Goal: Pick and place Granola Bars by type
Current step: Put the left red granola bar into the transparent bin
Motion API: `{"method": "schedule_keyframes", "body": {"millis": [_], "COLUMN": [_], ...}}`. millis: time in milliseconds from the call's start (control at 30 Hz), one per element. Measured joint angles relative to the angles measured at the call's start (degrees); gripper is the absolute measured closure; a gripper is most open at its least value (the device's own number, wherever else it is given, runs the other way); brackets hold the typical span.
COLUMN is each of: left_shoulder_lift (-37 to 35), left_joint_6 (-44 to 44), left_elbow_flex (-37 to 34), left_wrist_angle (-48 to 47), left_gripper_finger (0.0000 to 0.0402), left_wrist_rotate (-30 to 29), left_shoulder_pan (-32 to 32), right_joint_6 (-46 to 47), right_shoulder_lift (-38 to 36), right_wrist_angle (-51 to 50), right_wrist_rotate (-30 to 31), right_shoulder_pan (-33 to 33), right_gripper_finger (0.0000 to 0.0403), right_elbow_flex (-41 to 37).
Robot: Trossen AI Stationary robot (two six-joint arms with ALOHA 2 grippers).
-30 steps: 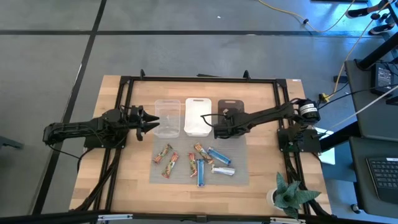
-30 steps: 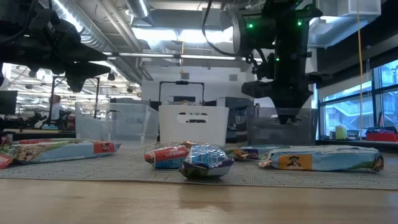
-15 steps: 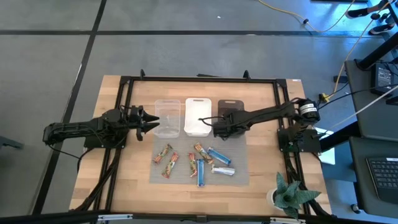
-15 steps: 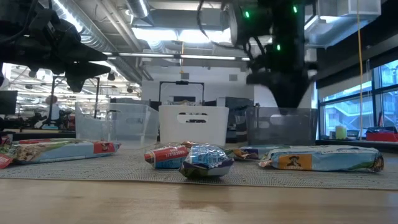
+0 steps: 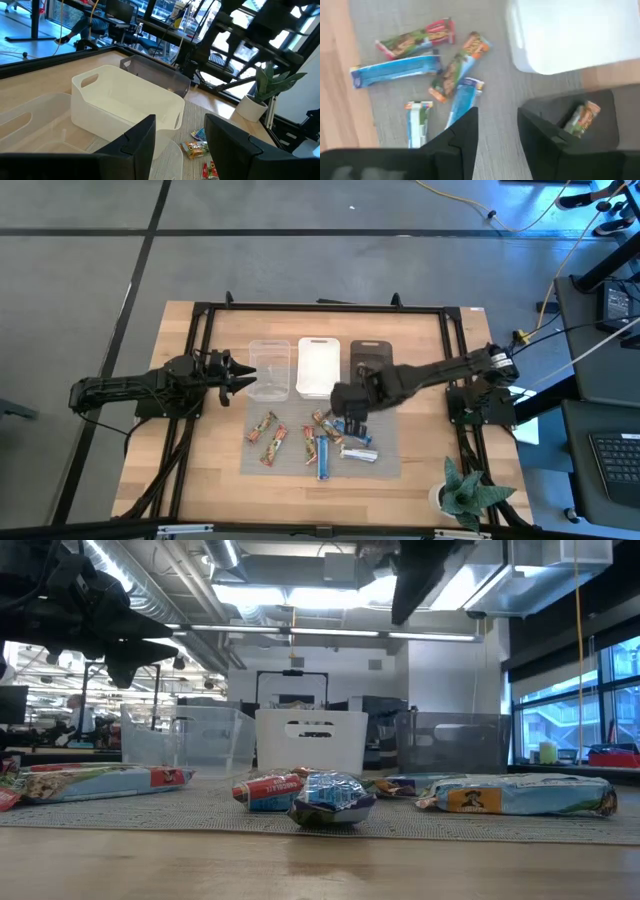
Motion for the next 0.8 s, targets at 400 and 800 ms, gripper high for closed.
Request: {"method": "schedule_keyframes", "body": {"millis": [400, 800], "left_shoulder_lift": [0.00, 0.00], "left_joint_6": [0.00, 0.00], "left_elbow_flex": [0.00, -0.02], "left_wrist_angle": [0.58, 2.46], "left_gripper_finger": [0.0239, 0.0228], "left_wrist_rotate": [-0.43, -1.47], "left_shoulder_pan": [-0.02, -0.03], "right_joint_6": [0.78, 2.24], "right_shoulder_lift": [-3.27, -40.06], "right_wrist_angle": [-4.62, 22.51], "right_wrist_rotate": [15.67, 12.80], "right_shoulder_pan": [9.85, 9.04], "right_gripper_finger": [0.0263, 0.0263], "right_elbow_flex": [-2.31, -40.35]}}
